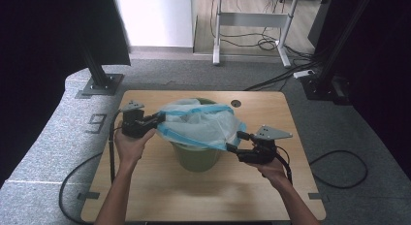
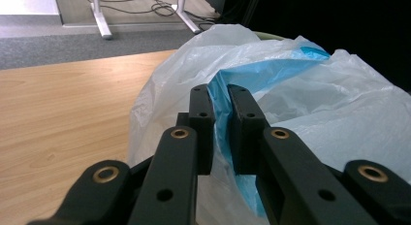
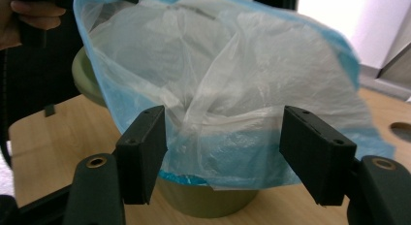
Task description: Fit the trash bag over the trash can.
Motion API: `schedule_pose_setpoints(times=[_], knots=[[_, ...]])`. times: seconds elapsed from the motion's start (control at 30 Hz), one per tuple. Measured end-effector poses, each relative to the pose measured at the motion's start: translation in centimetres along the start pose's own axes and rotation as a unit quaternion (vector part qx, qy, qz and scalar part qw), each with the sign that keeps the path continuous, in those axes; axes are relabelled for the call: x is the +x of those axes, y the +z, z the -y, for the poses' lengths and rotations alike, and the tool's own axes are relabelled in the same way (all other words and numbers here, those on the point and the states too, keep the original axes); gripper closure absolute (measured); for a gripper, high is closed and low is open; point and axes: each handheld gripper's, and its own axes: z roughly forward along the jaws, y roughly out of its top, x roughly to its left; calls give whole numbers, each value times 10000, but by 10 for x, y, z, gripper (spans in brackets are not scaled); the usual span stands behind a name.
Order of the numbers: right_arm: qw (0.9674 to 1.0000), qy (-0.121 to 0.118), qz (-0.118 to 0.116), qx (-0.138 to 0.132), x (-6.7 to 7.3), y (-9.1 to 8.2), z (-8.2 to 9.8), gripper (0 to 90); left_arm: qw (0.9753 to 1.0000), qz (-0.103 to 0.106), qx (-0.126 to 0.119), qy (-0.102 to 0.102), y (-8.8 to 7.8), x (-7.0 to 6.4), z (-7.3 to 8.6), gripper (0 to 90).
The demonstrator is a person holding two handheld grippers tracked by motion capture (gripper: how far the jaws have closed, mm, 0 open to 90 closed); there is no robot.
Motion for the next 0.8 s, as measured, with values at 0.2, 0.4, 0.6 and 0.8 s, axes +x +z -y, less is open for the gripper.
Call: schedule_pose_setpoints(times=[0.2, 0.4, 0.6, 0.8], knots=[[9995, 169, -248, 43, -4, 8, 10, 438, 9999, 93, -4, -53, -2, 2, 0, 806], [9976, 340, -601, -73, -3, 9, 15, 408, 9998, 167, -7, -138, -2, 5, 4, 806], [9983, 159, -550, 80, 4, 15, 15, 437, 9996, 228, -6, -176, -2, 6, 5, 807], [9978, 1, -667, -32, 0, 22, 26, 808, 9993, 331, -45, -171, -3, 6, 6, 813]])
